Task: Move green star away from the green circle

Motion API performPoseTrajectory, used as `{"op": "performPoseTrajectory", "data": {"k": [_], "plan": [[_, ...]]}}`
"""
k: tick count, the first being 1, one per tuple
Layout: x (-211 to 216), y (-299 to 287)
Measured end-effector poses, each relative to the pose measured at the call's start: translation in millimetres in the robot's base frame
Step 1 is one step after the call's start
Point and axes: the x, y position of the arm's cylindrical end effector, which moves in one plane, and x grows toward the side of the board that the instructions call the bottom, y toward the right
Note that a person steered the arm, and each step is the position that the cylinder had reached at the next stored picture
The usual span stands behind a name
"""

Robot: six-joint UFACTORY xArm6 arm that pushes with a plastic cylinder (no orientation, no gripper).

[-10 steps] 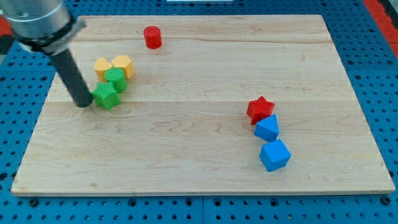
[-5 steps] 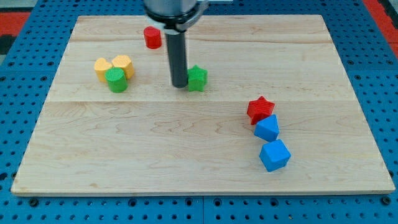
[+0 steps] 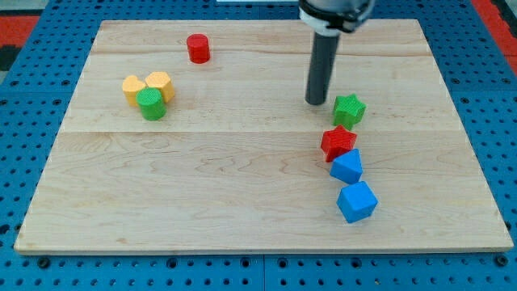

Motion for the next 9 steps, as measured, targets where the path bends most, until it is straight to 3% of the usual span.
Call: {"op": "performPoseTrajectory", "data": {"k": [1,3,5,6,7,8,9], "plan": [[-14.9,39.9],[19.5,136.3],[28.7,44.0],[27.4,46.7],[-20.0,40.9],[2.7,-50.3],[54.0,-35.7]]}}
